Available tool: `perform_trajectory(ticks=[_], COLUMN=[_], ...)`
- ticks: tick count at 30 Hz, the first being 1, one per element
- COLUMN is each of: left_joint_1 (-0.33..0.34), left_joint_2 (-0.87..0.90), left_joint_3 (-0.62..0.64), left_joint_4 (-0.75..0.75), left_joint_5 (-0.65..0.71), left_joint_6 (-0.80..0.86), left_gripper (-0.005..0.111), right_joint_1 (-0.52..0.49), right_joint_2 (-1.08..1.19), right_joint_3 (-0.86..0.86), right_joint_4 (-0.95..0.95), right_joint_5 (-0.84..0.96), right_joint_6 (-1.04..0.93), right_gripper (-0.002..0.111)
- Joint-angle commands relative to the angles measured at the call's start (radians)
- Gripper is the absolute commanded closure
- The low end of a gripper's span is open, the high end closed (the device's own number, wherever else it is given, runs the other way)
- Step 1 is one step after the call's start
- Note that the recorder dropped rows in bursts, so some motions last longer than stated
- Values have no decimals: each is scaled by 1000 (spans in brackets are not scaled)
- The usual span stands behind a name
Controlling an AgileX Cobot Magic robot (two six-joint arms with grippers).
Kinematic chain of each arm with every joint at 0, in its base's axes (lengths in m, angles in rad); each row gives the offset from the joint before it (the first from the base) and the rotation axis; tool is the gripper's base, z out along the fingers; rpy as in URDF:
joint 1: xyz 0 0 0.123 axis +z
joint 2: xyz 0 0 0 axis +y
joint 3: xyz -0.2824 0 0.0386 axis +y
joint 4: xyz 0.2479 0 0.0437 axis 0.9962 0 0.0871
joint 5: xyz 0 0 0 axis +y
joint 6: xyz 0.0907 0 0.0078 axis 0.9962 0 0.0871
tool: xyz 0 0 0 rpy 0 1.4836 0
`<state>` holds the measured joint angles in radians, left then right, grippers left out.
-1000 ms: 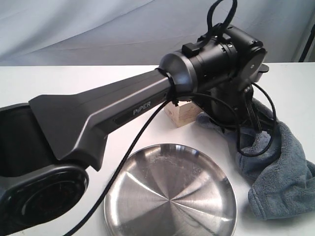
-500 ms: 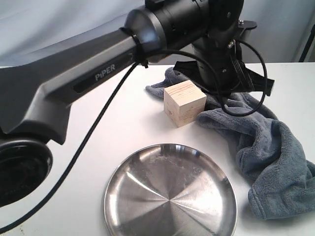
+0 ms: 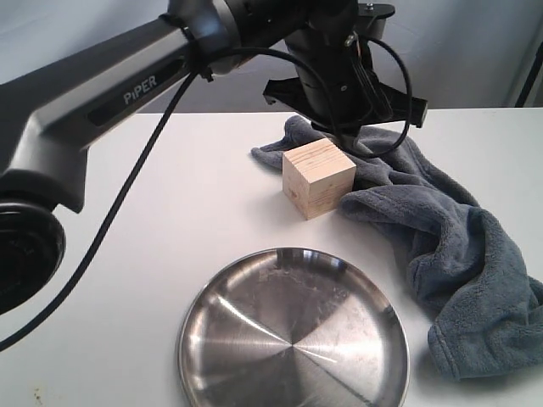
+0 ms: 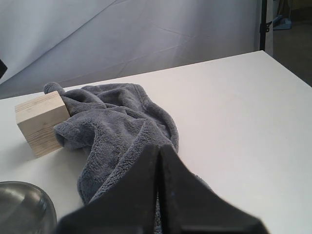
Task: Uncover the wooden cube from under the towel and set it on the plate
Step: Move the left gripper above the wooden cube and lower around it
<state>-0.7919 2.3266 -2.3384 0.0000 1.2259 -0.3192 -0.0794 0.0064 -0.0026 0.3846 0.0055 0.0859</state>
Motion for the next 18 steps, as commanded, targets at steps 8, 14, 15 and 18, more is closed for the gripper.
perform_trajectory(ticks=[8, 14, 15, 18], left_joint_1=[85, 113, 113, 118], left_joint_2=[-23, -21, -19, -19], left_joint_3=[-5, -5, -3, 22], left_joint_4=[-102, 12, 24, -10], left_joint_5=[-5, -5, -5, -5], left_joint_6=[146, 370, 409, 530], left_gripper=[107, 106, 104, 89], right_joint_1=[0, 0, 0, 0], right_joint_2=[-6, -6, -6, -6], right_joint_3=[3, 3, 3, 3], right_joint_4=[5, 5, 5, 5], right_joint_5=[12, 12, 12, 12], right_joint_6=[4, 4, 4, 4], right_gripper=[105, 105, 105, 105])
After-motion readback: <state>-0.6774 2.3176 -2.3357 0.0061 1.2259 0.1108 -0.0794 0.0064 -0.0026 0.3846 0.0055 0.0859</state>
